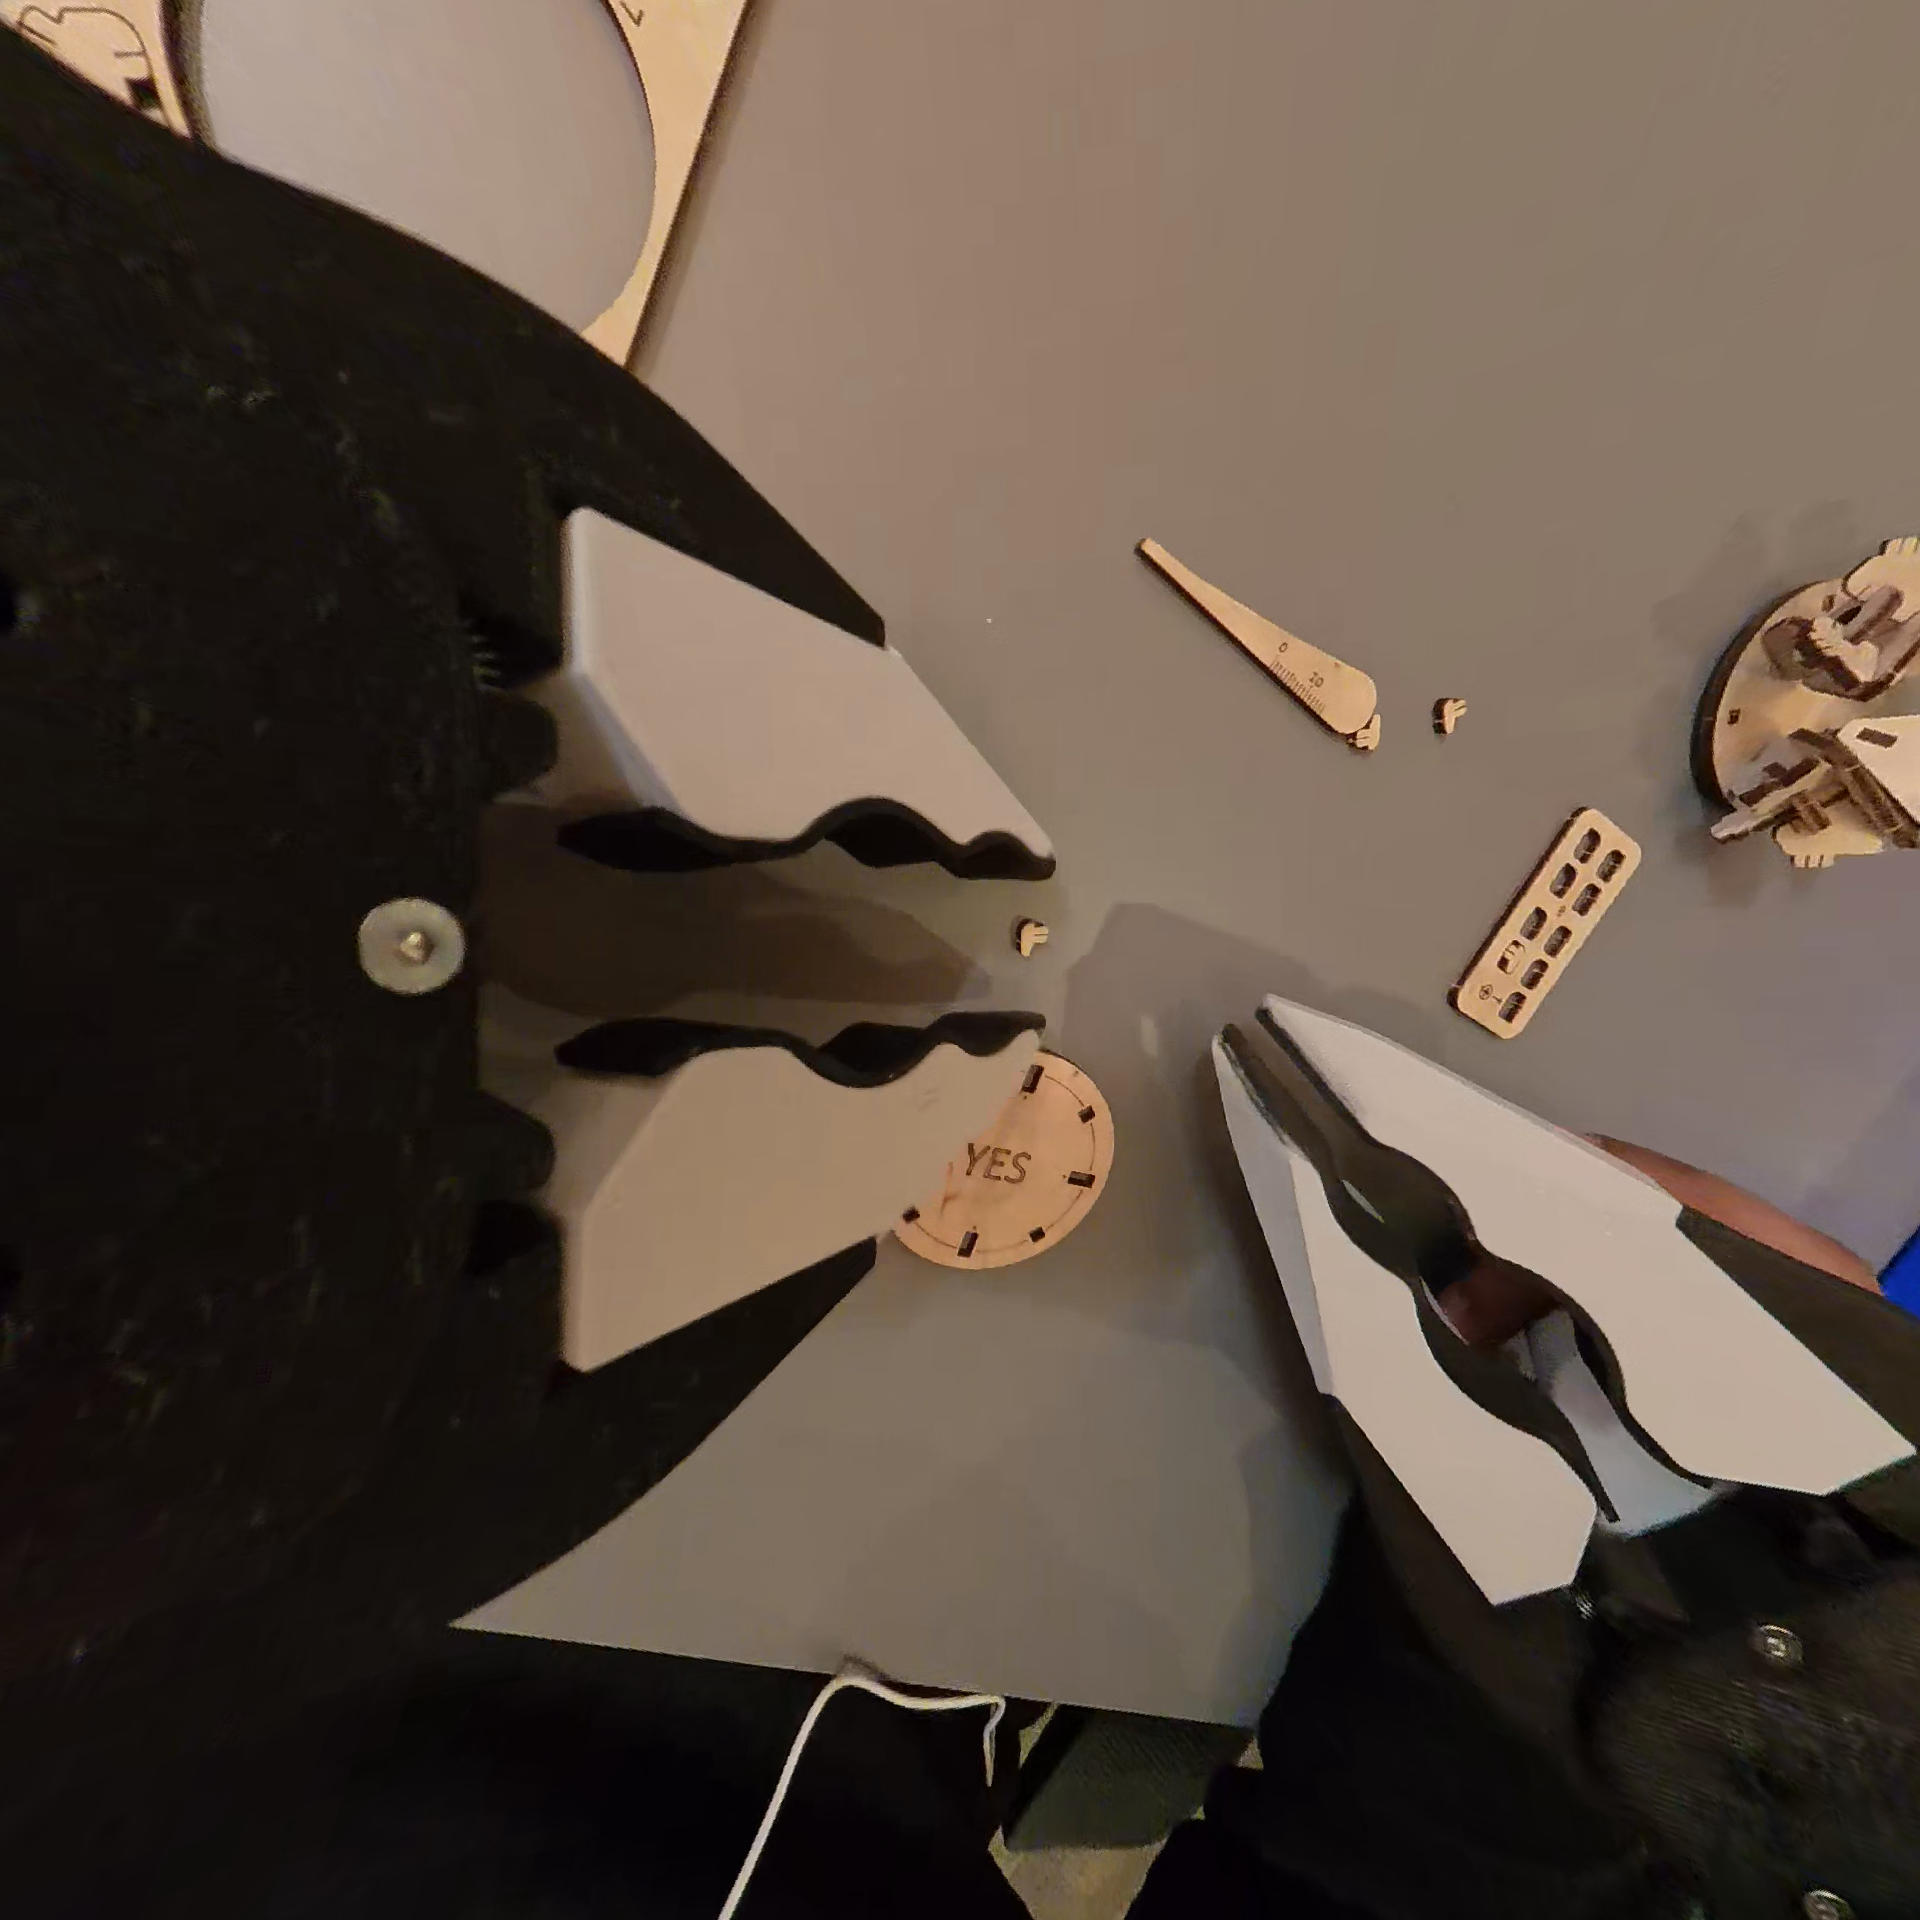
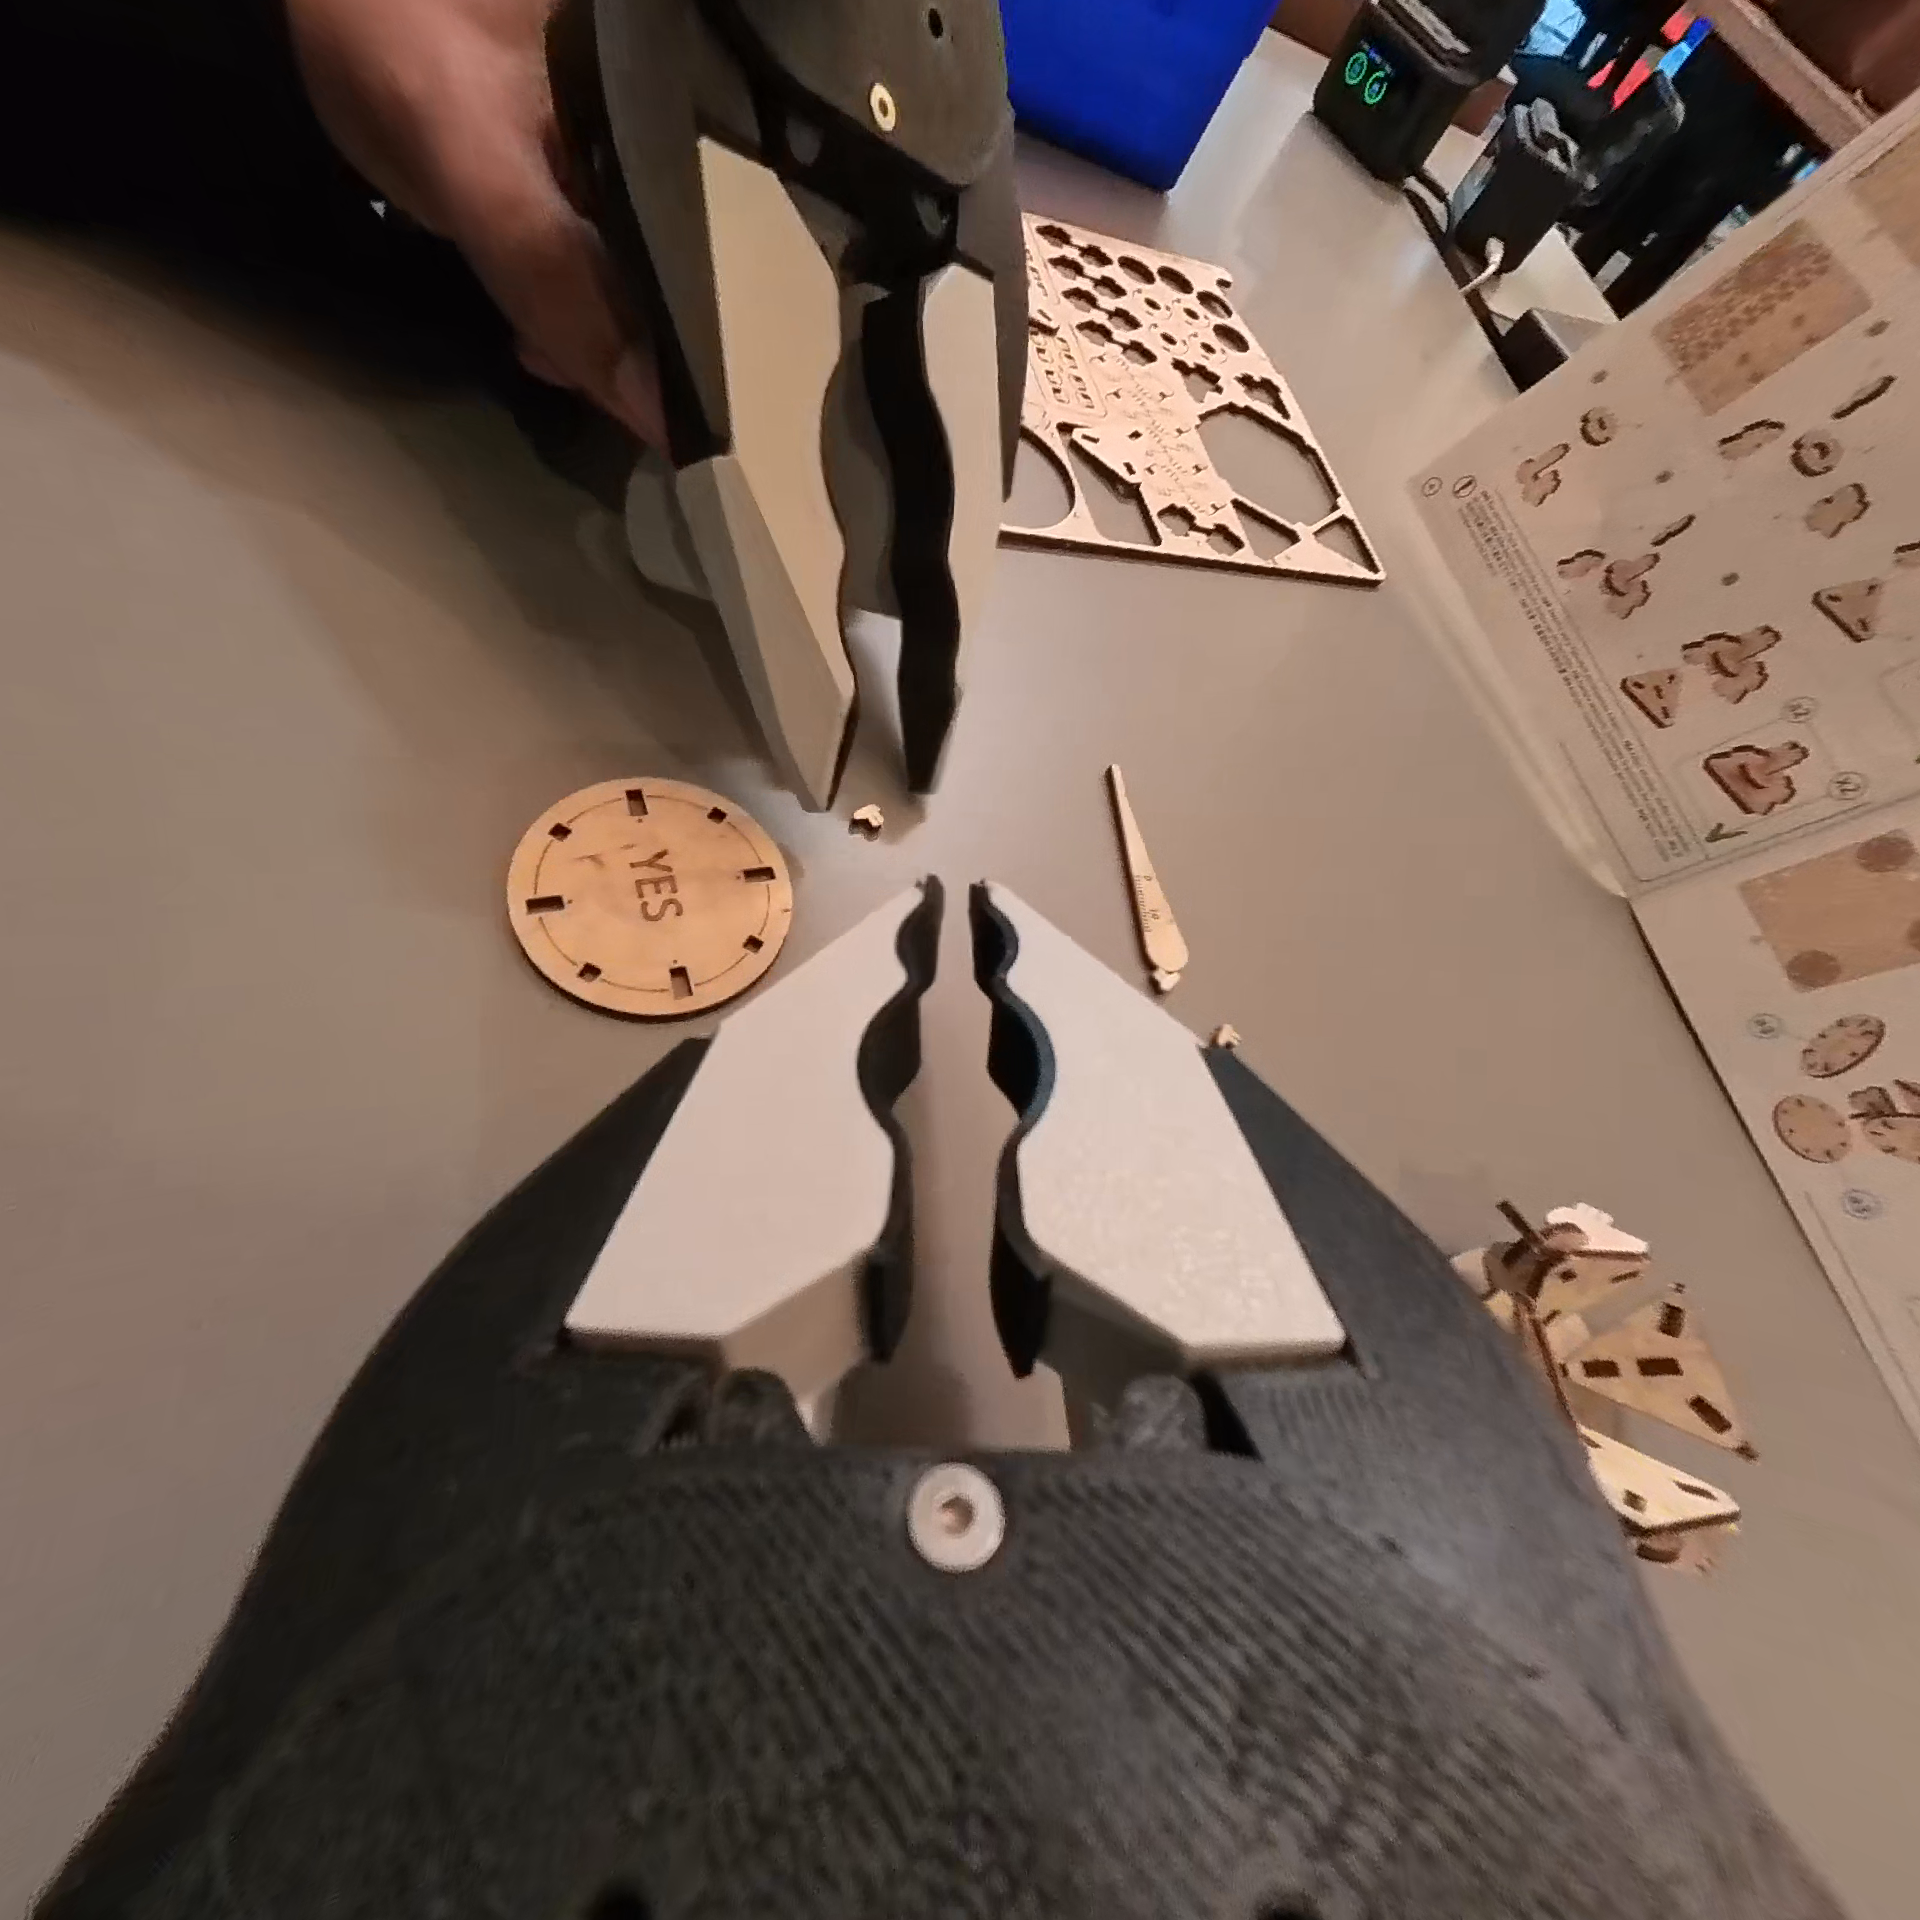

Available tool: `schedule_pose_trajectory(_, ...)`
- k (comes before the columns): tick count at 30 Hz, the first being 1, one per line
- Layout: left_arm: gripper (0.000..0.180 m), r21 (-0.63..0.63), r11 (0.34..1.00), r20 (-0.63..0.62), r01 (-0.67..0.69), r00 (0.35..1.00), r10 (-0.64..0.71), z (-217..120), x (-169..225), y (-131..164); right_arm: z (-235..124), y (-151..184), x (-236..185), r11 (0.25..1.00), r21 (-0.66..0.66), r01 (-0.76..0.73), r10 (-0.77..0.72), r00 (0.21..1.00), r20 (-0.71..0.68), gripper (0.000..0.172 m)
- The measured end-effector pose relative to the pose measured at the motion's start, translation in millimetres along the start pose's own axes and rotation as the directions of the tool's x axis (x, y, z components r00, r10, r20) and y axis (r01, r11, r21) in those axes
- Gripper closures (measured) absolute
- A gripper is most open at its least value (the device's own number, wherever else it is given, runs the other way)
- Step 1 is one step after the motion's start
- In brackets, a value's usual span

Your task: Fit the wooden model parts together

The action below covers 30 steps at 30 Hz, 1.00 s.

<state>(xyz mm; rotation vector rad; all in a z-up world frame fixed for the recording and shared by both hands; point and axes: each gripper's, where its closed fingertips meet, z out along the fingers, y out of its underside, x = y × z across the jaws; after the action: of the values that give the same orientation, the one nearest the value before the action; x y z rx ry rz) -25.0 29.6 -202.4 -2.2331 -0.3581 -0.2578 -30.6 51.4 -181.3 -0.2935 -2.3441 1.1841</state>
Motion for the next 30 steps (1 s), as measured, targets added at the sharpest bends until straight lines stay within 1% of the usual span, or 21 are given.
schedule_pose_trajectory(4,0.171,-0.033,0.999,0.032,-0.026,0.999,0.027,3.3,-1.1,3.8,-0.4,-0.6,0.2,1.0,0.004,-0.003,0.003,1.0,0.0,0.168)
schedule_pose_trajectory(8,0.178,-0.046,0.997,0.065,-0.056,0.996,0.059,4.5,-2.0,4.9,-1.5,-3.5,0.2,1.0,0.022,-0.022,0.021,1.0,0.008,0.168)
schedule_pose_trajectory(19,0.177,-0.011,0.999,0.032,-0.053,0.998,0.053,1.5,0.8,0.9,1.7,-4.4,-6.9,1.0,0.008,-0.003,0.003,1.0,0.027,0.164)
schedule_pose_trajectory(23,0.177,0.028,0.998,0.005,-0.05,0.999,0.05,-1.8,3.4,-4.0,2.4,-7.3,-10.2,1.0,0.016,0.01,-0.01,0.999,0.031,0.163)
schedule_pose_trajectory(25,0.177,0.07,0.996,-0.007,-0.055,0.998,0.056,-5.0,5.5,-9.4,3.3,-10.2,-13.1,0.999,0.024,0.027,-0.027,0.999,0.03,0.161)
schedule_pose_trajectory(27,0.177,0.124,0.99,-0.015,-0.068,0.997,0.07,-8.7,8.7,-16.9,4.6,-12.8,-16.0,0.998,0.025,0.058,-0.058,0.998,0.021,0.159)
schedule_pose_trajectory(30,0.177,0.178,0.981,-0.06,-0.071,0.995,0.083,-11.9,17.2,-23.9,5.1,-15.7,-17.0,0.991,0.015,0.131,-0.131,0.991,-0.017,0.158)
